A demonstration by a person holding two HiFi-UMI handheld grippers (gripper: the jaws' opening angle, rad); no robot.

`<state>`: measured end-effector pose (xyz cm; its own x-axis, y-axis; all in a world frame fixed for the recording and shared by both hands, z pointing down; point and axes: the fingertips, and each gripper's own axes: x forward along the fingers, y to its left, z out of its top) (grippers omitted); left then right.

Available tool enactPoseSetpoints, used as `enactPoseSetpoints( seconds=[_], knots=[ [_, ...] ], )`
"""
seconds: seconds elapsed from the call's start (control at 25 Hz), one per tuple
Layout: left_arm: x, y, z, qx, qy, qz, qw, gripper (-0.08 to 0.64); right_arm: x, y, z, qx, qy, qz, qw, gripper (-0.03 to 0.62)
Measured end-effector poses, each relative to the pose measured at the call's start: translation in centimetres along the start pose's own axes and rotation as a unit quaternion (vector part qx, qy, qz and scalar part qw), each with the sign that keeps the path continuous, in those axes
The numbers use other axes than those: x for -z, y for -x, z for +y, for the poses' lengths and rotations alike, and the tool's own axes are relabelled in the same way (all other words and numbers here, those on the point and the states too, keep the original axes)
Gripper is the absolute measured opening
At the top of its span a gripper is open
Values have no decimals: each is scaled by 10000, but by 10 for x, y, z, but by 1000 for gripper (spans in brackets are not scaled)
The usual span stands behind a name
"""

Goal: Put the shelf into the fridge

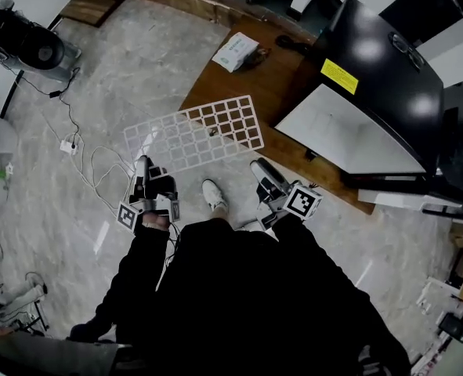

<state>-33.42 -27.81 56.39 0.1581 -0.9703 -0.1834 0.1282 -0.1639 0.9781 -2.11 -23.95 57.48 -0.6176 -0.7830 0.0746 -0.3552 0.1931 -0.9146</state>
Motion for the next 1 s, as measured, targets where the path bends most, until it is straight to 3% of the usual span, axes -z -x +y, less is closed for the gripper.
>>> enactPoseSetpoints(
  seconds=[0.12,0.32,0.52,0.68,0.76,1.0],
  knots=[
    [23,25,-18,107,20,1,9999,41,-6,16,4,-261,-246,-188,9992,302],
    [69,66,-47,273,81,122,9995,41,-13,59,-3,-233,-872,-580,9942,300],
    [99,79,-59,310,161,264,9990,41,-35,80,-1,-424,-1195,-1127,9855,164],
    [123,82,-63,332,169,489,9981,43,-52,104,-3,-422,-1211,-1421,9815,108],
    [141,82,-61,303,162,557,9979,43,-60,121,-7,-398,-1161,-1496,9811,48],
    [193,76,-61,230,49,881,9958,41,-80,185,-8,-348,-1503,-2149,9644,37]
  ],
)
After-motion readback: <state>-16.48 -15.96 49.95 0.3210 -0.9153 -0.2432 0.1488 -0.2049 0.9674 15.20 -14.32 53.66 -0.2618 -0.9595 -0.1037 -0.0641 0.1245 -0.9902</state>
